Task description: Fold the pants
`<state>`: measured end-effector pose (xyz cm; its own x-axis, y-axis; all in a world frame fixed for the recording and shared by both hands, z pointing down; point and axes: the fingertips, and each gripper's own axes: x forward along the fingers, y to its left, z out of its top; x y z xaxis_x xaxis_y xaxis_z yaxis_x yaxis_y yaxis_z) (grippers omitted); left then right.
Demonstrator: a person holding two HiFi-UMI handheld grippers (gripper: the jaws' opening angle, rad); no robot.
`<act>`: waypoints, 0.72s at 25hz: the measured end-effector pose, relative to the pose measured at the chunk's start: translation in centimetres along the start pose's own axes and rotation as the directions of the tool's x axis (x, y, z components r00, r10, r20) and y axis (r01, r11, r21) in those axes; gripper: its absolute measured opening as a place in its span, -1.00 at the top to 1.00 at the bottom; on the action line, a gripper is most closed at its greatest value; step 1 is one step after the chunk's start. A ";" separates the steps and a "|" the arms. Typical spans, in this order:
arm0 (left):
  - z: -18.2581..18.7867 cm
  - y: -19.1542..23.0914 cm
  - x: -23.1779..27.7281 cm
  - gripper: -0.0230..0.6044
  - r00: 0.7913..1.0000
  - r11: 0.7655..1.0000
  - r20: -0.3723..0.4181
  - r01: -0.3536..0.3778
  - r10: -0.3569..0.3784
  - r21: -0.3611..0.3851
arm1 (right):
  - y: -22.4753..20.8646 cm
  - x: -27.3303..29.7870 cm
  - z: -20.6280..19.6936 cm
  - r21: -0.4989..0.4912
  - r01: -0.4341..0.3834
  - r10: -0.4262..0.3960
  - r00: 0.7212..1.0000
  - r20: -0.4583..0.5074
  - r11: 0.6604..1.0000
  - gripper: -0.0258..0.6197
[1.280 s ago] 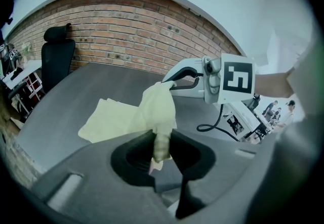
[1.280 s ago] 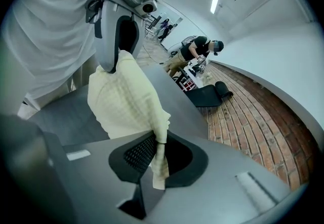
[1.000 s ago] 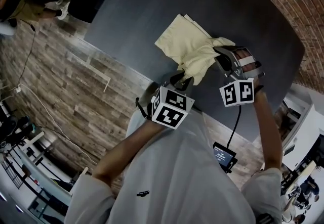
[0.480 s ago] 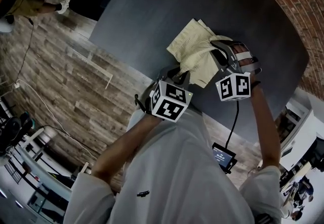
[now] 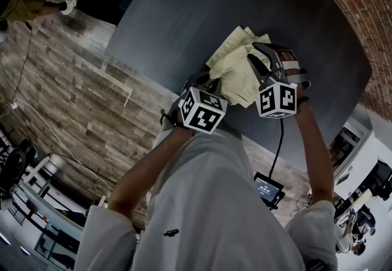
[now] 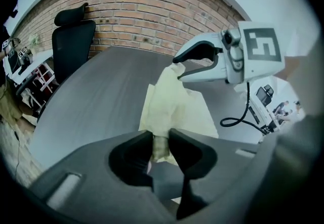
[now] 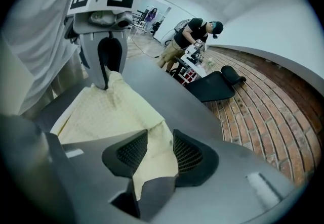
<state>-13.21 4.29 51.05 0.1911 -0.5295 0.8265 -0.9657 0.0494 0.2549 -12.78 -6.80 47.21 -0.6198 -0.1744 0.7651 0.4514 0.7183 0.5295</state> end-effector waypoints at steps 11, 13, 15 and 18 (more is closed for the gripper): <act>0.8 4.1 -1.2 0.33 0.986 0.981 0.034 -0.166 0.163 0.104 | 0.3 -2.1 0.4 0.250 0.046 -0.045 0.999 -0.011 0.967 0.54; 1.8 4.2 -2.1 0.33 0.980 0.974 0.070 -0.192 0.185 0.118 | 1.0 -2.8 0.4 0.313 0.051 -0.048 0.999 -0.016 0.948 0.58; 2.7 3.7 -2.8 0.33 0.979 0.974 0.102 -0.189 0.177 0.127 | 1.9 -3.2 0.1 0.392 0.050 -0.042 0.999 -0.029 0.919 0.64; 3.5 1.7 -2.9 0.33 0.990 0.984 0.109 -0.101 0.085 0.149 | 3.5 -3.3 -0.4 0.531 0.047 -0.023 0.998 -0.053 0.846 0.67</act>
<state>-16.05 2.90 47.37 0.0881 -0.6125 0.7855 -0.9954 -0.0243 0.0927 -8.91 -3.96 46.64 -0.5954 -0.2260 0.7710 0.0122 0.9570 0.2899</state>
